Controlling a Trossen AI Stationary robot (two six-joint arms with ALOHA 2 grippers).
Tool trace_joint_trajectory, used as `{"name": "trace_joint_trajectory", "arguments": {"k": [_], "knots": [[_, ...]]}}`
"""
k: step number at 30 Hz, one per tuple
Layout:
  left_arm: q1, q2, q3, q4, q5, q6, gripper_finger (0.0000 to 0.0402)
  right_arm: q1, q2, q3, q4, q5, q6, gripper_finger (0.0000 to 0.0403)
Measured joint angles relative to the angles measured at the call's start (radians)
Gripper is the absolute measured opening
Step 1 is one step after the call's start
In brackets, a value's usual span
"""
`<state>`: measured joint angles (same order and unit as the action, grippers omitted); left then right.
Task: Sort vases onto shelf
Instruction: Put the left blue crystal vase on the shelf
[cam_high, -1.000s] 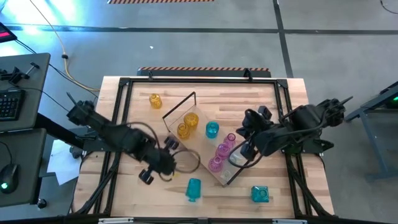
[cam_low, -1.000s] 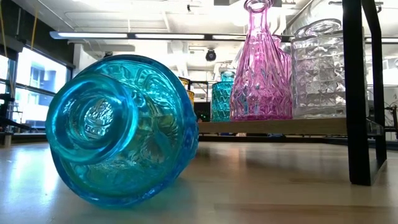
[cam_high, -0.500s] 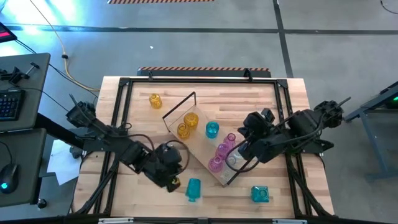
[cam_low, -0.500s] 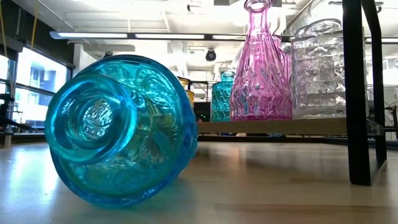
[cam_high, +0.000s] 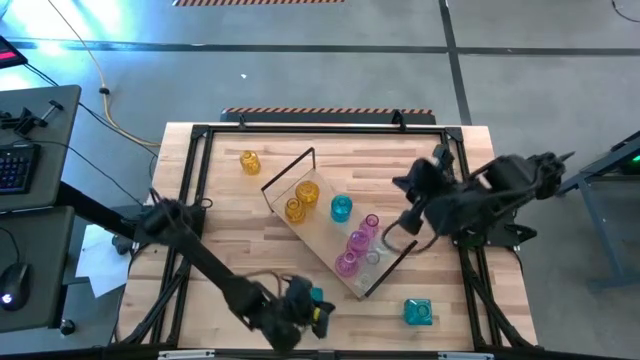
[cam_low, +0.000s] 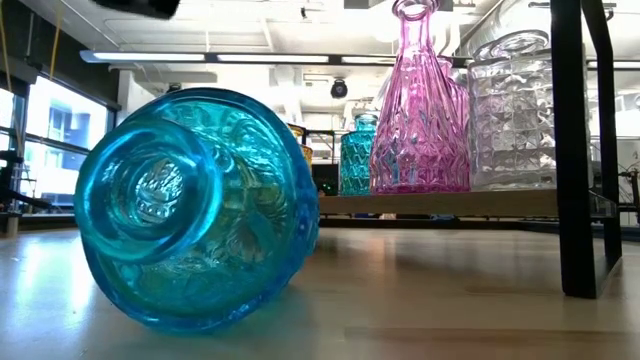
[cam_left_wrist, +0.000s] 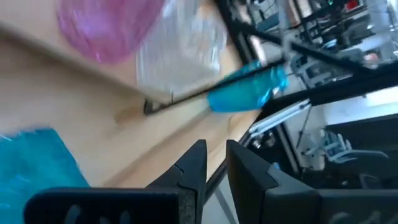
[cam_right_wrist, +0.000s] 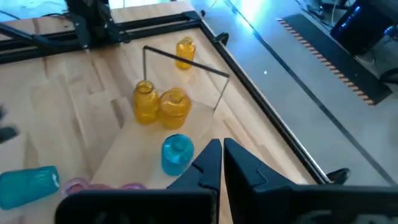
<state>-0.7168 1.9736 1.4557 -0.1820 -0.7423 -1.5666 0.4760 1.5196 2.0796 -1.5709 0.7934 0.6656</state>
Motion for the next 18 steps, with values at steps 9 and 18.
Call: {"name": "trace_joint_trajectory", "arguments": {"k": [9, 18], "knots": [[-0.057, 0.11, 0.26, -0.418, 0.029, -0.117, 0.0051, -0.034, -0.09, 0.0, 0.0, -0.133, -0.01, 0.0], [-0.06, 0.113, 0.354, -0.716, 0.293, -0.254, 0.0051, -0.03, -0.103, 0.0, 0.0, -0.194, -0.018, 0.0]]}}
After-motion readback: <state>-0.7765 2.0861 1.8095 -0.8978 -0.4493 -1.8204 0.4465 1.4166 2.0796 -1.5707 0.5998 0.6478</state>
